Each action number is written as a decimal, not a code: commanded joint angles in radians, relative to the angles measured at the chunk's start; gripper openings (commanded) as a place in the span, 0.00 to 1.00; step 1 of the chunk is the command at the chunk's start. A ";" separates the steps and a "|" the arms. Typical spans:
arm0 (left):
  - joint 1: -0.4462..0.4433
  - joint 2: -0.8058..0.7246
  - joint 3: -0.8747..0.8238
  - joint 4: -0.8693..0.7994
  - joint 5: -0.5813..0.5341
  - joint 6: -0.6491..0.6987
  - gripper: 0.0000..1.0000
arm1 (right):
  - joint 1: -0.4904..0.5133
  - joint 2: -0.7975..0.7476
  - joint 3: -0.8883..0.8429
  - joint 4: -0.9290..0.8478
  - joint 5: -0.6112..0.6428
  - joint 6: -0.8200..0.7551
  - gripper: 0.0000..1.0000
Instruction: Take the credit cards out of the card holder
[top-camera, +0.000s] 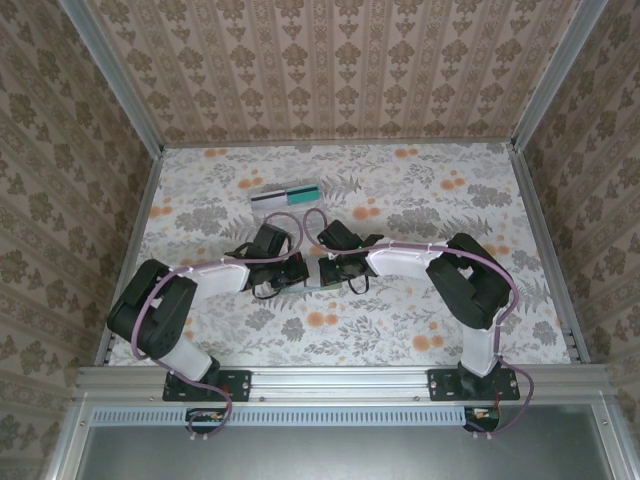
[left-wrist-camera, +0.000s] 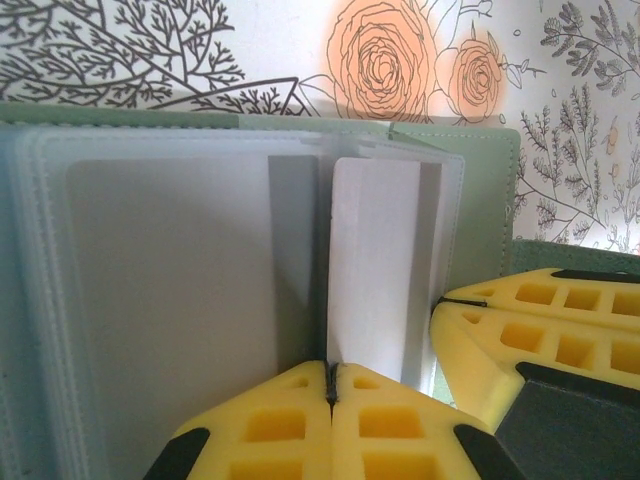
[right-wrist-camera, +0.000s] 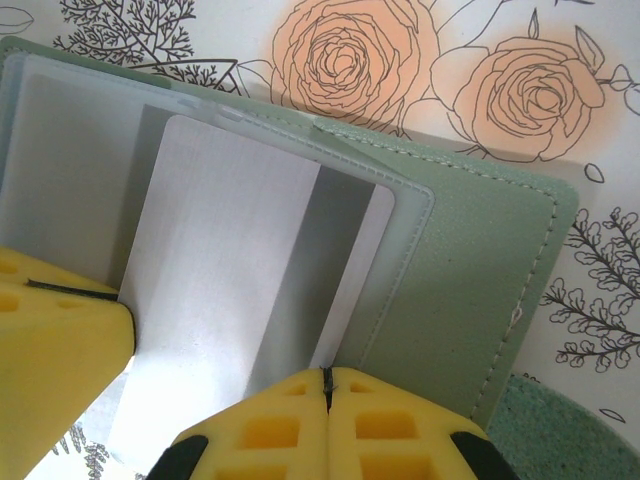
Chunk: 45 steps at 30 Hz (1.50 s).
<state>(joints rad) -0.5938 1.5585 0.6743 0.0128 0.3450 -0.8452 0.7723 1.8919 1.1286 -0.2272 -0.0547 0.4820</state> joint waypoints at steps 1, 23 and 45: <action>0.018 -0.011 -0.020 -0.021 -0.001 0.003 0.01 | -0.004 0.018 -0.029 -0.024 0.010 0.009 0.06; 0.112 -0.172 -0.093 -0.110 -0.001 0.047 0.00 | -0.032 -0.001 -0.055 -0.027 0.017 0.006 0.06; 0.131 -0.470 -0.017 -0.399 -0.080 0.154 0.00 | -0.036 -0.201 -0.061 -0.036 0.019 -0.059 0.18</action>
<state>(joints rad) -0.4694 1.1225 0.5934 -0.2897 0.3084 -0.7506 0.7376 1.7706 1.0664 -0.2253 -0.0555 0.4530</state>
